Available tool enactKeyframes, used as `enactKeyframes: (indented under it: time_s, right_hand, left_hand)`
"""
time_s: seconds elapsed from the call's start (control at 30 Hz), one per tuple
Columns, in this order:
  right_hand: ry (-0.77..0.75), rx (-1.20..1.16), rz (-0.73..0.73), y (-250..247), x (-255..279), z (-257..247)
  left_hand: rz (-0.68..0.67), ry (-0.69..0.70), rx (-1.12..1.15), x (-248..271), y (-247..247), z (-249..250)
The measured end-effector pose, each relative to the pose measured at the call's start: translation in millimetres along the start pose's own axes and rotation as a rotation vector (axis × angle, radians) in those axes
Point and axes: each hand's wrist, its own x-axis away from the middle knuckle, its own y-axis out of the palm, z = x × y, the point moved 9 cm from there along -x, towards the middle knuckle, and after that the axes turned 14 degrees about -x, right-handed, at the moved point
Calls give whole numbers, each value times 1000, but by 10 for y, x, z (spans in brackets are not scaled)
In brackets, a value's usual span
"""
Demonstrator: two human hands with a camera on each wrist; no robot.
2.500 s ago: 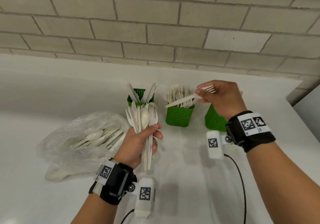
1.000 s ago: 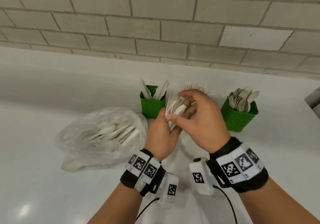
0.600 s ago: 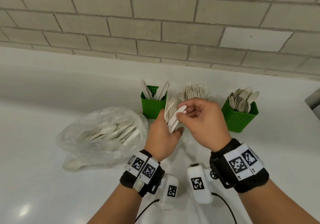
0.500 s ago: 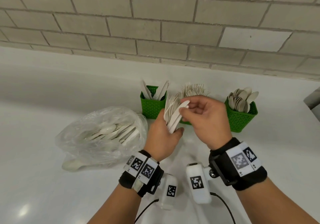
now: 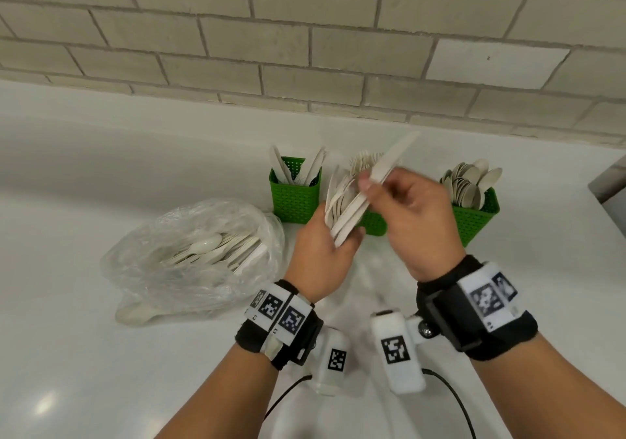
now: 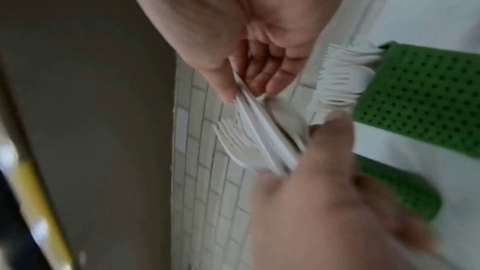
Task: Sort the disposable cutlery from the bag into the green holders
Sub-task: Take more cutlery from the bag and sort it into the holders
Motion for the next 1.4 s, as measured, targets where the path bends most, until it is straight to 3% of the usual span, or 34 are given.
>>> enactKeyframes:
  time_s: [0.1, 0.17, 0.23, 0.33, 0.37, 0.47, 0.6, 0.73, 1.03, 1.17, 1.3, 1.4]
  right_hand:
    - [-8, -545, 245, -306, -156, -195]
    - [30, -725, 288, -417, -224, -229]
    - [73, -502, 230, -429, -243, -226]
    - [47, 199, 50, -252, -200, -209]
    - [22, 337, -10, -168, -168, -201]
    - [-74, 462, -129, 14, -87, -214]
    - [-317, 750, -228, 218, -20, -346]
    - [-261, 959, -426, 363, 22, -171]
    - [-139, 1167, -560, 458, 111, 8]
    - [-9, 1211, -617, 413, 90, 207]
    - [90, 1117, -721, 350, 71, 280]
    - [84, 1034, -756, 276, 30, 203]
  left_hand:
    - [-55, -130, 191, 48, 39, -108]
    - [-94, -211, 299, 79, 65, -171]
    - [-95, -227, 309, 68, 39, -172]
    - [-80, -211, 326, 28, 4, -151]
    - [-78, -202, 329, 15, -3, -134]
    - [-101, -128, 282, -2, 4, -35]
    - [-72, -84, 214, -10, -76, 52]
    - [-112, -74, 145, -23, -47, 45]
    - [-232, -156, -17, 3, 83, -173]
    - [-286, -132, -107, 80, 177, -159]
    - [-295, -95, -161, 89, 170, -160]
    - [-315, -54, -125, 85, 171, -153]
